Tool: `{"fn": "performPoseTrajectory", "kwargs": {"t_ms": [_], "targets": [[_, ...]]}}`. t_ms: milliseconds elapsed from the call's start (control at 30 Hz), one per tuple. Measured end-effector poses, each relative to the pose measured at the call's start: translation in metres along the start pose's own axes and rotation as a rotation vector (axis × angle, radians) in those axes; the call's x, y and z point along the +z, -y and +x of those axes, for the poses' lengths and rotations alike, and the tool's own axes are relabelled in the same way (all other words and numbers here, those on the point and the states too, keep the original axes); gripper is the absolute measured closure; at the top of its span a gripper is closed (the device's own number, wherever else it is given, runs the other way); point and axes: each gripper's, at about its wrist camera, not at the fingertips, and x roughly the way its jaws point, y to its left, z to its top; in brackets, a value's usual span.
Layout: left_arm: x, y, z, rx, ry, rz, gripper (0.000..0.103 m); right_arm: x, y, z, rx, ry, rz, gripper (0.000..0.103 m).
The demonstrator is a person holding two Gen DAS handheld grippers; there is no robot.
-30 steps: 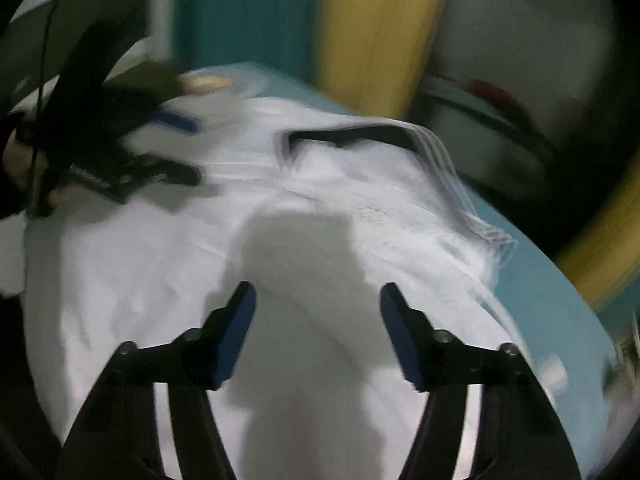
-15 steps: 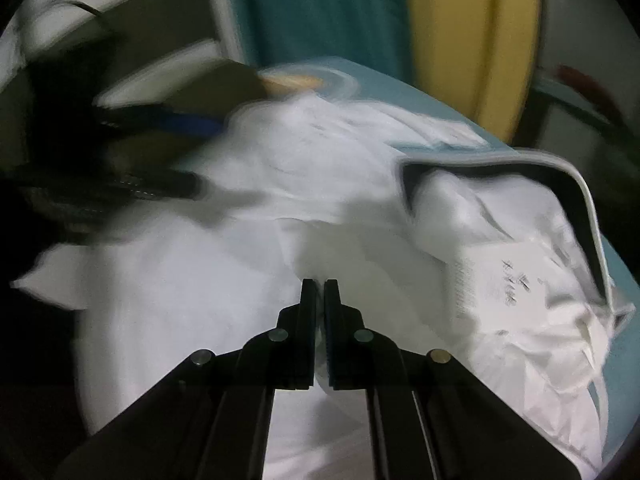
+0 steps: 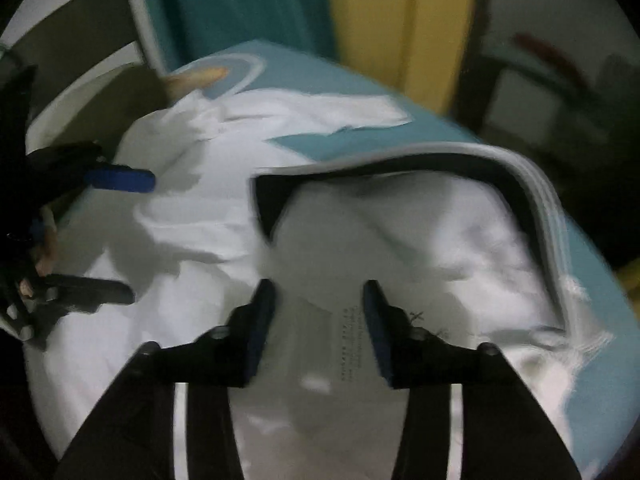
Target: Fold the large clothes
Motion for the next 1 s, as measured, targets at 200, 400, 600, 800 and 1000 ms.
{"fn": "performPoseTrajectory", "kwargs": {"t_ms": [200, 400, 600, 800, 1000], "targets": [[0.004, 0.007, 0.039, -0.005, -0.093, -0.001, 0.023, -0.057, 0.021, -0.089, -0.331, 0.095, 0.005, 0.036], [-0.005, 0.008, 0.033, 0.01, -0.108, 0.003, 0.046, -0.132, 0.058, -0.094, -0.463, -0.072, 0.128, 0.033], [-0.022, -0.022, -0.001, 0.07, -0.134, -0.045, 0.046, -0.152, 0.076, -0.097, -0.685, -0.111, 0.218, 0.029], [0.011, -0.08, -0.029, 0.177, -0.023, -0.084, 0.045, -0.142, 0.062, -0.14, -0.622, 0.03, 0.307, 0.029], [0.053, -0.125, 0.018, 0.205, -0.042, -0.081, 0.045, -0.143, 0.049, -0.141, -0.626, 0.032, 0.303, 0.029]]}}
